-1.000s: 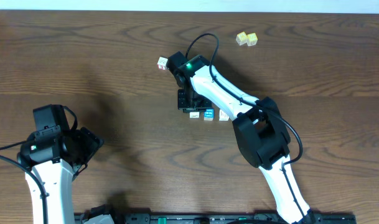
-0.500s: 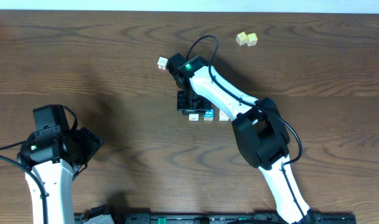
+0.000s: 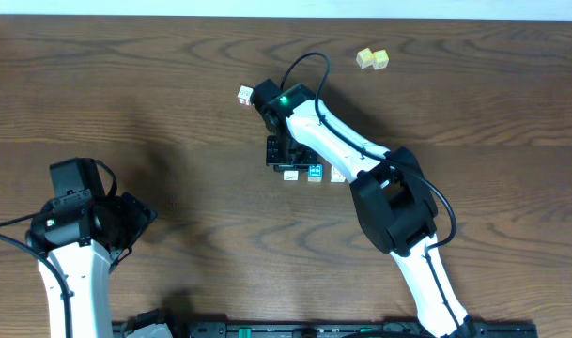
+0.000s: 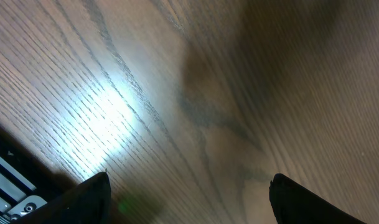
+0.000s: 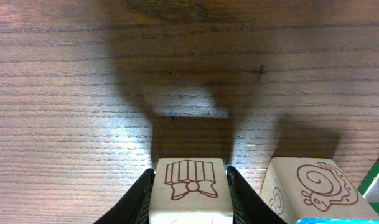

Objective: Lift 5 blocks

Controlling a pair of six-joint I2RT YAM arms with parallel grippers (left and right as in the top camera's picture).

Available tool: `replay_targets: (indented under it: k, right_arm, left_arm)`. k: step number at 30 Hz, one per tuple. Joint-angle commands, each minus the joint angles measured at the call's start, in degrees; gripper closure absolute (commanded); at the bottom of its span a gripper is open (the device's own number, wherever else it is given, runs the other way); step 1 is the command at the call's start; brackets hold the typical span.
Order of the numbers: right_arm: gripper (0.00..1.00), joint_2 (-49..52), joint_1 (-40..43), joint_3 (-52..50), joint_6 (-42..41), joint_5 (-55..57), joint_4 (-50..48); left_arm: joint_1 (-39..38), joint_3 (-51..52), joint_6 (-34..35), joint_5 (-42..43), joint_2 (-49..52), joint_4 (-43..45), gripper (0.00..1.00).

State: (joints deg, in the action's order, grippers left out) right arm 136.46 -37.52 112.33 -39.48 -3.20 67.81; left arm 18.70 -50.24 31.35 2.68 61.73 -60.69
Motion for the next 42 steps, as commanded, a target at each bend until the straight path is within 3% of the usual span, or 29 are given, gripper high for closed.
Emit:
replay_targets:
  k: [1, 29, 42]
  right_arm:
    - [0.75, -0.4, -0.7, 0.0, -0.8, 0.5, -0.3]
    - [0.61, -0.4, -0.4, 0.1, -0.8, -0.1, 0.1]
    - [0.73, -0.4, -0.4, 0.1, -0.8, -0.3, 0.5]
  left_arm:
    - [0.3, -0.8, 0.3, -0.1, 0.0, -0.4, 0.18]
    - [0.3, -0.8, 0.3, -0.1, 0.0, -0.3, 0.18]
    - [0.3, -0.8, 0.3, -0.1, 0.0, -0.3, 0.18]
